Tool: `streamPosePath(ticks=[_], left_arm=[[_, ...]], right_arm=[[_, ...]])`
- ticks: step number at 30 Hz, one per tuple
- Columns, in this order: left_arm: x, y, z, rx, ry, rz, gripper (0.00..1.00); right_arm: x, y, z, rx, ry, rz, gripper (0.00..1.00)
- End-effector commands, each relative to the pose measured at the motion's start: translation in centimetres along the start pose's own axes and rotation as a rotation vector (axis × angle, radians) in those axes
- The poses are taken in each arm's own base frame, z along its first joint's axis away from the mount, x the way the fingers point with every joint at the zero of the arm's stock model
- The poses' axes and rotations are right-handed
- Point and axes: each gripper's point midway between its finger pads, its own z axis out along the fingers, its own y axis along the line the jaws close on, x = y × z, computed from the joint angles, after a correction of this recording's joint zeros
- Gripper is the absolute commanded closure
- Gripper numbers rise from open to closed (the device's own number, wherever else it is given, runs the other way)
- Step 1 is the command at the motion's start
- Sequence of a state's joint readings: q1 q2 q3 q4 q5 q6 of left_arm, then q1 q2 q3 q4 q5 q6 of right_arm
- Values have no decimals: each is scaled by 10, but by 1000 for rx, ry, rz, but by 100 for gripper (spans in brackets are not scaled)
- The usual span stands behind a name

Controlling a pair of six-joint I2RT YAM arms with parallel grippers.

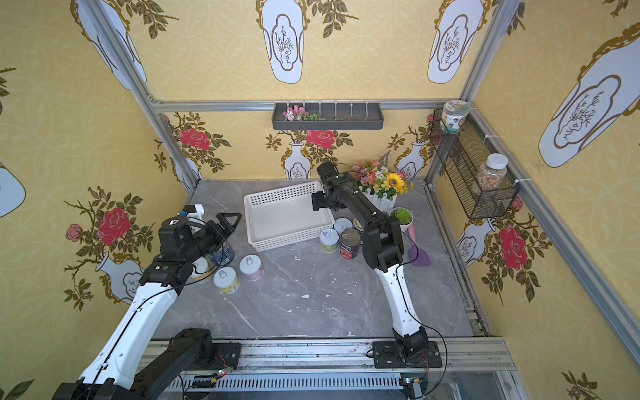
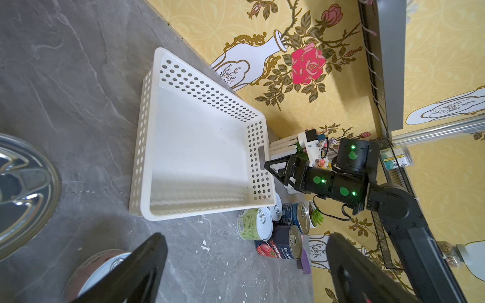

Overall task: Put the canned food in the basket
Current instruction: Move the basket to the center of the board.

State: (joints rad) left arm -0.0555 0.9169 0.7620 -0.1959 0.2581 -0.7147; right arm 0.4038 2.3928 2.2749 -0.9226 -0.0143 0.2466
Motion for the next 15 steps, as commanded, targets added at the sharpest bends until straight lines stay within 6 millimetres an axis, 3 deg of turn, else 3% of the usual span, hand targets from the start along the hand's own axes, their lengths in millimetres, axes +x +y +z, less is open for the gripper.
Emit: streamPosePath(ticks=[1, 9, 15], left_arm=[[3, 3, 0, -8, 6, -2, 0], [1, 7, 0, -22, -7, -6, 0], [-2, 7, -3, -31, -29, -3, 0]], right_arm=[[4, 5, 6, -69, 31, 27, 22], [11, 15, 8, -86, 42, 25, 63], [21, 11, 16, -60, 80, 41, 80]])
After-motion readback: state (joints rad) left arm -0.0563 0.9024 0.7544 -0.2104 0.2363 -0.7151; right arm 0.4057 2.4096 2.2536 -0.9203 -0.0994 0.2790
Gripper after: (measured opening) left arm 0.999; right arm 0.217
